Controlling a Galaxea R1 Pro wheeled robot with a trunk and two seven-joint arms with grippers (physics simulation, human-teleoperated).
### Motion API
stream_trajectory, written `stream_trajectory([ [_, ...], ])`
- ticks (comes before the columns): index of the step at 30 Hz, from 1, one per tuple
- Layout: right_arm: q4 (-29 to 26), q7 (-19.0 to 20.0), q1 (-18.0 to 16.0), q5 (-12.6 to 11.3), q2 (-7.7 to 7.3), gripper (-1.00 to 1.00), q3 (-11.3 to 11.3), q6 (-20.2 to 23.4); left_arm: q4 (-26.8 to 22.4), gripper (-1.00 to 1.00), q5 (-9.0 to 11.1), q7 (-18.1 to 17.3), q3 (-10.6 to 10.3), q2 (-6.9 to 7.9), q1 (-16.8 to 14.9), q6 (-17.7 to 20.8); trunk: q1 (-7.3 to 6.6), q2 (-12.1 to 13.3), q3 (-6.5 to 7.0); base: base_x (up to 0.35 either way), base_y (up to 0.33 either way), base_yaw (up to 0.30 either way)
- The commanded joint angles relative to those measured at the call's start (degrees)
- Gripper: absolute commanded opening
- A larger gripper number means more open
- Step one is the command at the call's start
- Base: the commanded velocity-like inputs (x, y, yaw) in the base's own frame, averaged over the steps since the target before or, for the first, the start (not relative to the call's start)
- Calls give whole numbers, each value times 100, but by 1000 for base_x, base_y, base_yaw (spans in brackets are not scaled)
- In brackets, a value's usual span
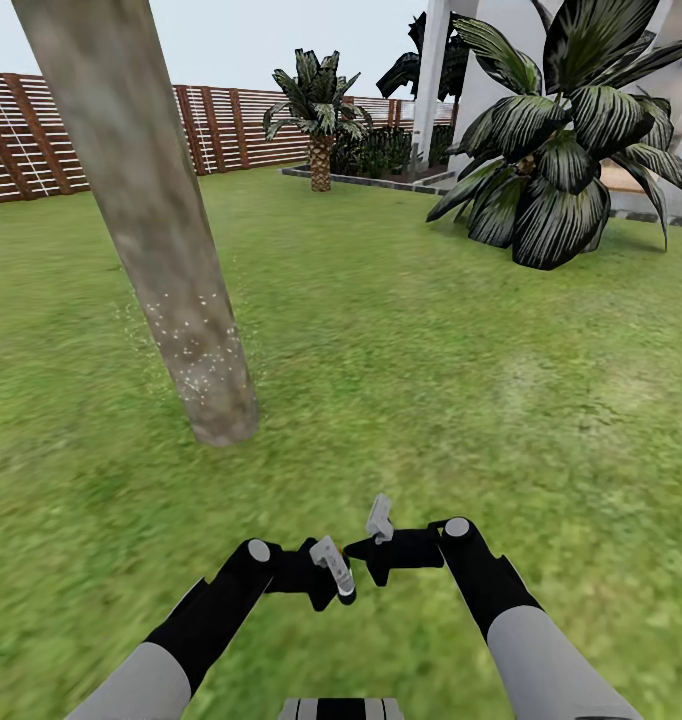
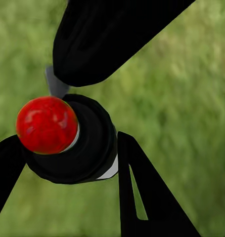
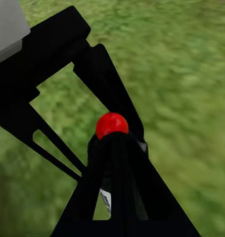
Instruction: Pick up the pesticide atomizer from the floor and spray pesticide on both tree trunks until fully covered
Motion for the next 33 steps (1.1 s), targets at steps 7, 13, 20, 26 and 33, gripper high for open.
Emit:
stream_trajectory([
  [7, -25, 0, 0, -3, 0, -100, 2, 0, 664, -100, -44, 25, -10, 77, -7, -146, 0, 0, 0, 0, 0, 0],
  [13, -35, 2, 0, 2, -2, -100, 0, 0, 1349, -100, -50, 28, 463, 942, -2, -982, 0, 0, 0, 0, 0, 0],
  [20, 89, -102, 5, 30, -74, -100, -149, -8, 1369, -100, 17, 200, 1016, 1828, 72, -984, 0, 0, 0, 0, 0, 0],
  [26, 1770, -2922, 31, 38, -816, -100, -2382, -186, 1793, -100, 615, 1947, 2248, 1351, 78, -998, 0, 0, 0, 0, 0, 0],
  [33, 2050, -5247, 360, 32, -1184, 100, -3015, -1200, 2523, -100, 1466, 4122, 2354, 611, 104, -1851, 0, 0, 0, 0, 0, 0],
])
